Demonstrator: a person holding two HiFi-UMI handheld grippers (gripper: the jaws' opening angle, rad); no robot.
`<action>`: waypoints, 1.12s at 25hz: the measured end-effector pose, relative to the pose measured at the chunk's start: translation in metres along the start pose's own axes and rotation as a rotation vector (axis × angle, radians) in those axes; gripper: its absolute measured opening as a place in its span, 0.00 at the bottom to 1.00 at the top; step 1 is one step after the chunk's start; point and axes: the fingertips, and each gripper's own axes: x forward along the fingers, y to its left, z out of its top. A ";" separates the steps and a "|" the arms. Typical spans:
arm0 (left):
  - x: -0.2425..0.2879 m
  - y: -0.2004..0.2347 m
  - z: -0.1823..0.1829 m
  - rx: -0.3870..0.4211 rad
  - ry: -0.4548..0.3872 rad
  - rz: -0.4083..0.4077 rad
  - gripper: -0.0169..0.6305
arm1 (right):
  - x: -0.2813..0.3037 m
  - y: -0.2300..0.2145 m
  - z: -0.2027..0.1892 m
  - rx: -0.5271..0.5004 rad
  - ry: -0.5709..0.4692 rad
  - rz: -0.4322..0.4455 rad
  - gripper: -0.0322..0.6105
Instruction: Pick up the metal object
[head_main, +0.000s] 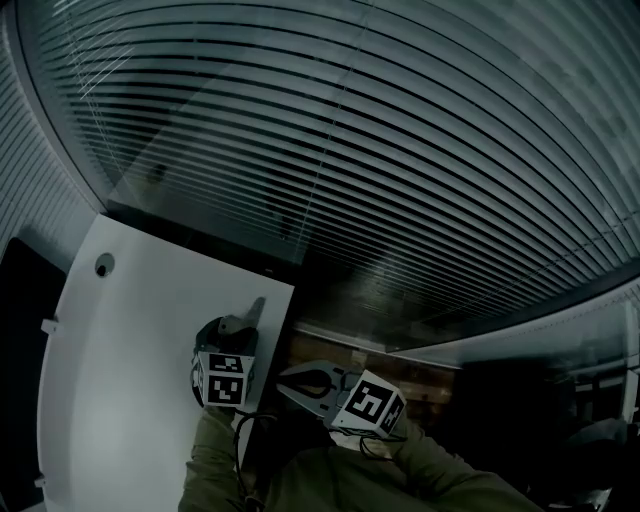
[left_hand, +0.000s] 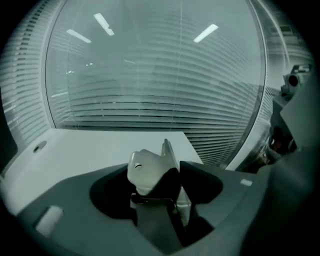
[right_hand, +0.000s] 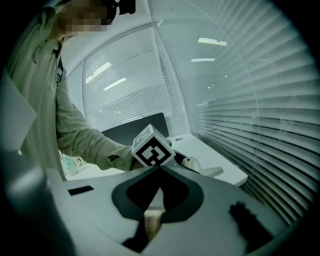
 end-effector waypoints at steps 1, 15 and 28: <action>0.000 -0.001 -0.001 0.017 0.004 0.001 0.47 | 0.000 0.001 0.002 0.002 -0.001 0.001 0.06; -0.047 -0.007 0.008 -0.072 -0.107 -0.014 0.21 | -0.005 0.012 0.007 -0.006 -0.013 0.010 0.06; -0.174 -0.044 0.071 0.006 -0.538 -0.108 0.20 | -0.017 0.031 0.030 -0.060 -0.083 -0.031 0.06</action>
